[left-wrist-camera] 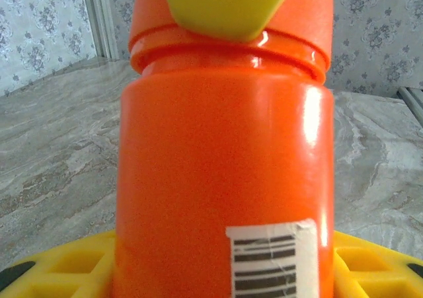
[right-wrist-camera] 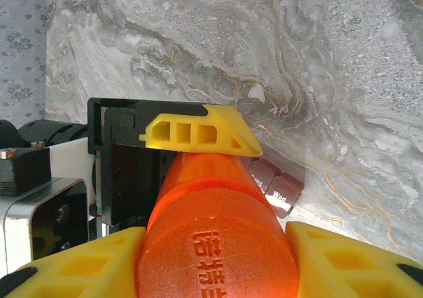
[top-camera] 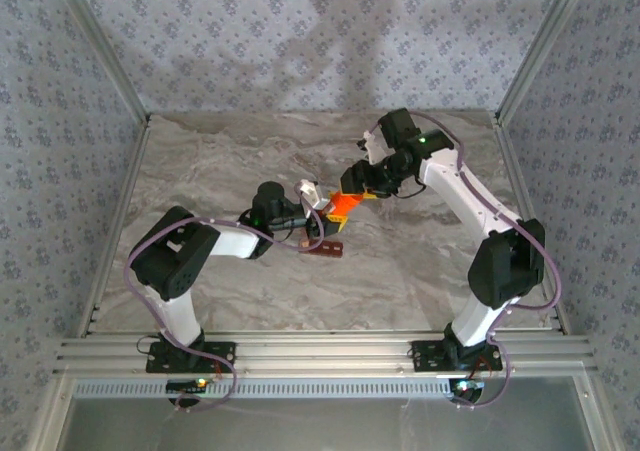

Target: Sort the pills into containers

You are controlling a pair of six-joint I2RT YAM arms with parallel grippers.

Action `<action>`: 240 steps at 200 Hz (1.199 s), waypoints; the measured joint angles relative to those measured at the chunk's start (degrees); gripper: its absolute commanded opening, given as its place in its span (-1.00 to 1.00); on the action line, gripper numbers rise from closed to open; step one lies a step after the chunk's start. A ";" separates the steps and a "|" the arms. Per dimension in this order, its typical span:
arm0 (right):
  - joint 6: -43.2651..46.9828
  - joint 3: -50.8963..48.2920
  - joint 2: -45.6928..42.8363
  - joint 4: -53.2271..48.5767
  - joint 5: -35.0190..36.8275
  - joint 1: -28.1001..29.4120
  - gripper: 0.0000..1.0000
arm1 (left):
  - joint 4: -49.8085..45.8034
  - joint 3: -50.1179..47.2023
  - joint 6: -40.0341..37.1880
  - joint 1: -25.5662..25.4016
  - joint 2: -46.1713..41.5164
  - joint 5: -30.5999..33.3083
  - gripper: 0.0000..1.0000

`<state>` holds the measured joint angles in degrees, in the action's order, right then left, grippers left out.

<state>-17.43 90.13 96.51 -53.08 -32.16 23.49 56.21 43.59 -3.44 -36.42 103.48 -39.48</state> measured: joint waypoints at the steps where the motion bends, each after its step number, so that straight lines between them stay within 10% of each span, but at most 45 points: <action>1: -0.02 0.00 0.00 0.00 -0.02 0.00 0.14 | 0.02 0.00 0.00 0.00 0.00 0.02 -1.00; 127: -5.27 5.01 0.15 3.15 -2.34 -3.34 0.79 | 4.70 0.90 0.61 -0.76 -1.07 0.52 -1.00; 240: 0.42 -9.16 -17.31 20.98 -1.57 -8.35 0.72 | 14.71 3.15 14.75 0.66 0.04 0.04 -1.00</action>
<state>-17.02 80.97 79.20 -32.10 -33.74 15.14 70.91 46.74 11.31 -35.77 103.53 -39.44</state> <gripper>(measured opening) 0.851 0.535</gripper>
